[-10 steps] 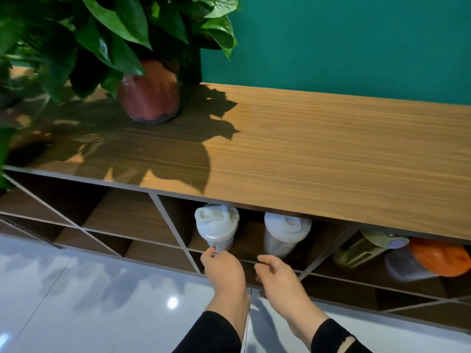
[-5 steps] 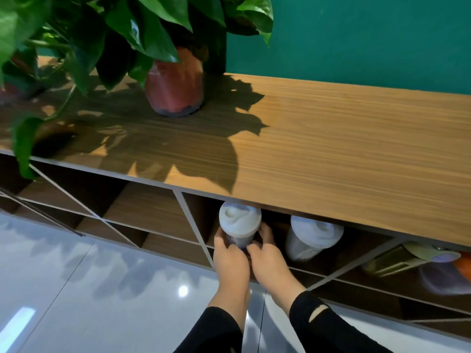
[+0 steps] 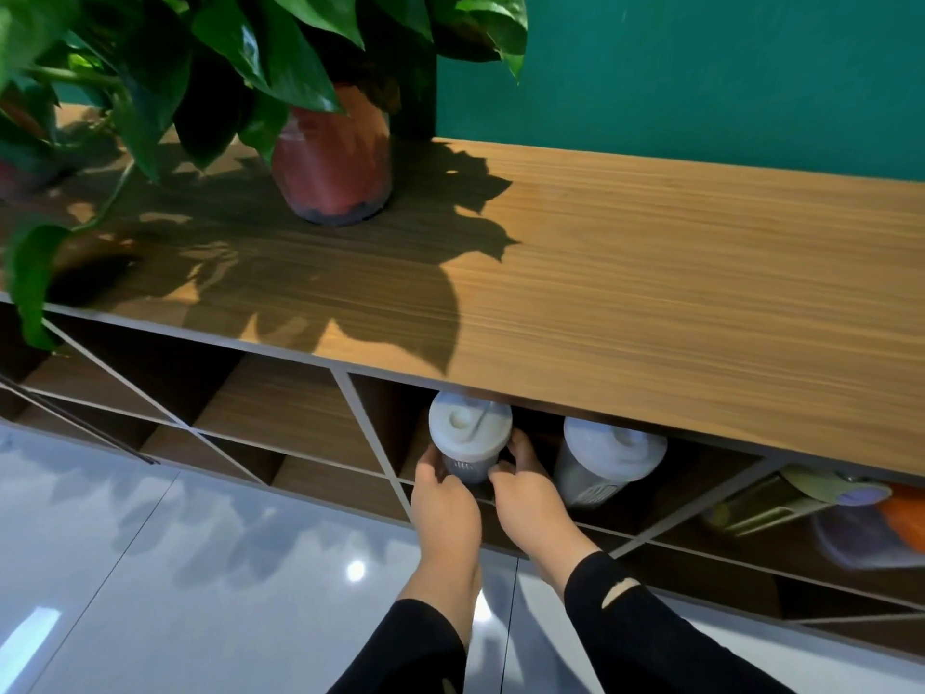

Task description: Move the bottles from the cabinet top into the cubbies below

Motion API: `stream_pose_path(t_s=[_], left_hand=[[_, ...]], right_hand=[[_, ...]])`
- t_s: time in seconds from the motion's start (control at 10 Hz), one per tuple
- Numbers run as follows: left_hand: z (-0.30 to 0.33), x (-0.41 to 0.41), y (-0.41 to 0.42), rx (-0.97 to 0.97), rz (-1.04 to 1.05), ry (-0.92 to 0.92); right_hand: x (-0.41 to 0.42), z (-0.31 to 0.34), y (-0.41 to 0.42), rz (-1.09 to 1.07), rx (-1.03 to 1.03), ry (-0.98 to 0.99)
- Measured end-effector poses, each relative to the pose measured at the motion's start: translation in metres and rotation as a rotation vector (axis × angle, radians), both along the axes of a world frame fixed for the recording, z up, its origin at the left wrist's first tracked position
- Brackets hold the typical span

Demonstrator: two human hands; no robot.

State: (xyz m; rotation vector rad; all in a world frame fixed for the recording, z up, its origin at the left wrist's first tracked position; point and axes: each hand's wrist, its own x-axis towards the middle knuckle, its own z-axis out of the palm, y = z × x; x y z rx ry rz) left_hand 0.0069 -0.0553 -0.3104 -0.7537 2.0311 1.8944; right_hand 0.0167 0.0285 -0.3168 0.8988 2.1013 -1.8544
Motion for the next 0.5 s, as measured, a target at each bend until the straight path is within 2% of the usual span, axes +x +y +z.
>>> stream_pose_path(t_s=[0.2, 0.3, 0.5], left_hand=[[-0.003, -0.001, 0.001, -0.028, 0.039, -0.051], [-0.014, 0.002, 0.003, 0.008, 0.091, -0.23], [0.017, 0.03, 0.017, 0.279, 0.001, -0.229]], right_hand=[[0.004, 0.007, -0.003, 0.055, 0.078, -0.05], [0.016, 0.012, -0.001, -0.01, 0.058, -0.046], [0.044, 0.024, -0.004, 0.15, 0.02, 0.031]])
